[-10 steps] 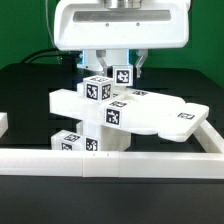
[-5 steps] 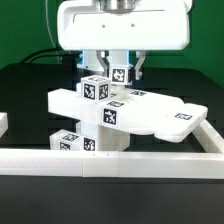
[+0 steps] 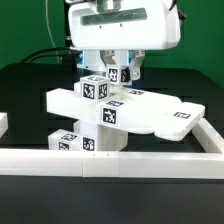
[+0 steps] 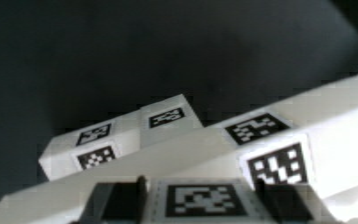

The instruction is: Assemble chair

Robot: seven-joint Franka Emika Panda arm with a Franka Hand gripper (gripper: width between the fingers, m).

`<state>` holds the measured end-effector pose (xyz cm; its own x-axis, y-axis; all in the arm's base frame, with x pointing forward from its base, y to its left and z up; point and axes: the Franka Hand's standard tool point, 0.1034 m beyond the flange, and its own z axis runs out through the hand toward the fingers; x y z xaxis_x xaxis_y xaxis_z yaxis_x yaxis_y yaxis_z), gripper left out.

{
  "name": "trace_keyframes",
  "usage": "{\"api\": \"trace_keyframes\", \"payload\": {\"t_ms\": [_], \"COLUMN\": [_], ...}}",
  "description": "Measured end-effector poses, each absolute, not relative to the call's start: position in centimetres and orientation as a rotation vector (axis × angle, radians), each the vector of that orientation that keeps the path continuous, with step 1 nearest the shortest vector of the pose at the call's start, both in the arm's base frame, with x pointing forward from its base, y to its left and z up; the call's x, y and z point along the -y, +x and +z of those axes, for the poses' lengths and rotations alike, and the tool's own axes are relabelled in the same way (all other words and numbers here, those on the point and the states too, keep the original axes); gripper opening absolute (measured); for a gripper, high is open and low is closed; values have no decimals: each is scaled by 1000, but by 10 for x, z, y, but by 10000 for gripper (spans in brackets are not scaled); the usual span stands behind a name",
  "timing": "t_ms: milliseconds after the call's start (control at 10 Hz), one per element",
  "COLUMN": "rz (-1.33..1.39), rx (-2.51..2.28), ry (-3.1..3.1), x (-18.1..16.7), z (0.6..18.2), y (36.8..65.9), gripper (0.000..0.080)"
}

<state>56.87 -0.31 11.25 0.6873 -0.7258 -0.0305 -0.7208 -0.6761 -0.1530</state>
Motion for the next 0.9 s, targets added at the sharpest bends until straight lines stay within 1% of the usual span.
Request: {"api": "trace_keyframes", "payload": {"t_ms": [100,200,300,400,500,600,700,900], "rz": [-50,-60,-69,-74,-86,-110,-125,-135], "rx": [-1164,-1064,-942,-864,-698,-405,-223,-41], "ry": [-2754,-2797,-2842,-2869,-2929,-3018,-3042,-3055], "x": [3,3,4,4,4,6,9,9], "z": [112,112,112,112,112,113,113,113], "y": [569,569,569,569,568,569,569,570], "gripper": [377,377,581,581,639,639,648,649]}}
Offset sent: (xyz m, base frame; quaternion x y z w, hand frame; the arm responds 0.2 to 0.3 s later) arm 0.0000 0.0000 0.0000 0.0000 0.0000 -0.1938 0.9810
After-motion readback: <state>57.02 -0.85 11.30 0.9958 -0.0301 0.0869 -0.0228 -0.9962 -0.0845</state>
